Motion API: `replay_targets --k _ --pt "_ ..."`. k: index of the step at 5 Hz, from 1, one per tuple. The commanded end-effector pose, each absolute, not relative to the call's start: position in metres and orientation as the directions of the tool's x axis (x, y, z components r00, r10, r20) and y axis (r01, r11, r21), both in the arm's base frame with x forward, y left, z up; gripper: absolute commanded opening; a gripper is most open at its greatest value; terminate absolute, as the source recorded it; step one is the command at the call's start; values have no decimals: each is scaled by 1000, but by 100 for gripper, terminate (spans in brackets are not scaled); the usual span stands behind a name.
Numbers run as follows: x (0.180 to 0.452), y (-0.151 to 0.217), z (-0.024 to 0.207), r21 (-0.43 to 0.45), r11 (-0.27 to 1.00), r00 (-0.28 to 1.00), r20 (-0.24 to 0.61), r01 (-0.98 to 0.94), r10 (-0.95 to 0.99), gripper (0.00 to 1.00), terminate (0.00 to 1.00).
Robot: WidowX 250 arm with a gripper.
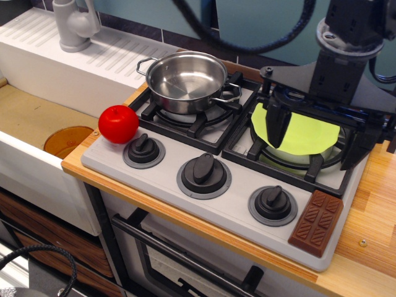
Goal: Put chocolate on plate and apple in pot or pan on stove
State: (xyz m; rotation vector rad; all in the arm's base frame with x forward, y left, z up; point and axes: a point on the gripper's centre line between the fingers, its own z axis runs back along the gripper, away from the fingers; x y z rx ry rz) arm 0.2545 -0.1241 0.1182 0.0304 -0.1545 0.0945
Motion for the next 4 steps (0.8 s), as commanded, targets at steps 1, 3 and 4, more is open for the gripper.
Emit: replay_targets --k 1,3,4 --pt "254 -124 118 23 995 984 155 -96 92 100 0" --pt "257 -136 92 -17 992 973 193 -125 126 100 0" --pt "256 -143 81 -15 991 968 212 -134 134 100 0"
